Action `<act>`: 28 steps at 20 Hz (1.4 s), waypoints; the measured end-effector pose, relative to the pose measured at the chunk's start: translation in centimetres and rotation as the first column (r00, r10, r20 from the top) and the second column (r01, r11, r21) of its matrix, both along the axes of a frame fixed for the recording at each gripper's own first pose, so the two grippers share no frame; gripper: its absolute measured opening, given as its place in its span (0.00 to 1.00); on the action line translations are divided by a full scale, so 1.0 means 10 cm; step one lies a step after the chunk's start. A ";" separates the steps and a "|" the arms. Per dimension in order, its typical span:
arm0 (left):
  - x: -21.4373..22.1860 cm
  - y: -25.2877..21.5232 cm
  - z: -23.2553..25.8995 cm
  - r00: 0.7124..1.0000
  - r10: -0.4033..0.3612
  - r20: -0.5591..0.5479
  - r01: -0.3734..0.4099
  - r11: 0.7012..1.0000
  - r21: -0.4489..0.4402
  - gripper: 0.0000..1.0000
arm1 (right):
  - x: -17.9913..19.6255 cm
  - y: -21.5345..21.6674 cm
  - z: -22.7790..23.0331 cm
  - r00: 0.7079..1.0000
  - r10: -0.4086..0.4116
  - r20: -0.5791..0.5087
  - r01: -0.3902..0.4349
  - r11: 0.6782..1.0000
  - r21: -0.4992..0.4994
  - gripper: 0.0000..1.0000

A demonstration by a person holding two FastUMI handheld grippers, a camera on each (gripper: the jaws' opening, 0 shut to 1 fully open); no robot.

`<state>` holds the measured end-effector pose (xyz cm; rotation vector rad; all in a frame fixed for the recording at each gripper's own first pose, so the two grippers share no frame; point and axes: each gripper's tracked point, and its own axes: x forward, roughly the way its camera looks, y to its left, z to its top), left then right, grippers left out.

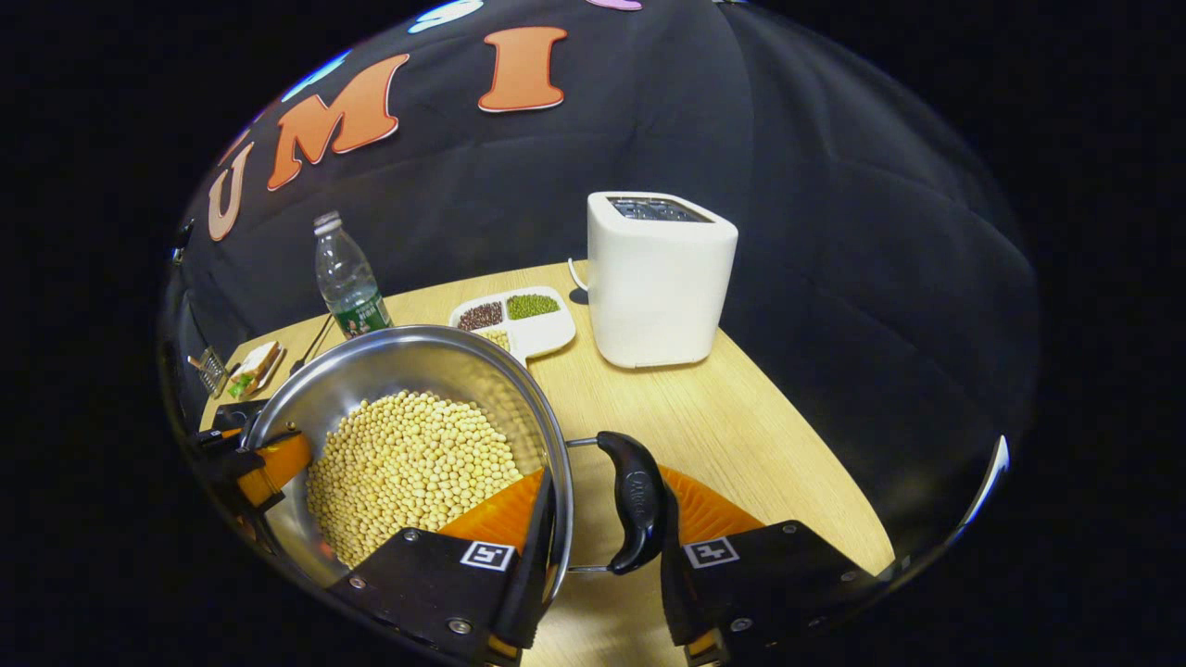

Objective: First push the handle of the pot to place it horizontally, then grasp the pot with both hands and set it on the induction cooktop.

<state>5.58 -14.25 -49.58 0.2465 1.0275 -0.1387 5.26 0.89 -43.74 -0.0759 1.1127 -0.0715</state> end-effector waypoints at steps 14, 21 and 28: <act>0.14 1.06 1.04 0.990 0.111 0.088 -0.112 0.994 0.011 0.76 | 0.18 1.18 0.79 0.991 0.108 0.084 -0.113 0.992 0.057 0.52; 0.06 1.94 1.49 0.969 0.202 0.139 -0.211 0.976 0.051 0.76 | 0.16 2.11 0.96 0.971 0.214 0.108 -0.225 0.969 0.106 0.52; -0.09 2.71 1.64 0.953 0.271 0.137 -0.286 0.952 0.106 0.76 | -0.01 2.83 0.91 0.953 0.289 0.096 -0.301 0.941 0.152 0.52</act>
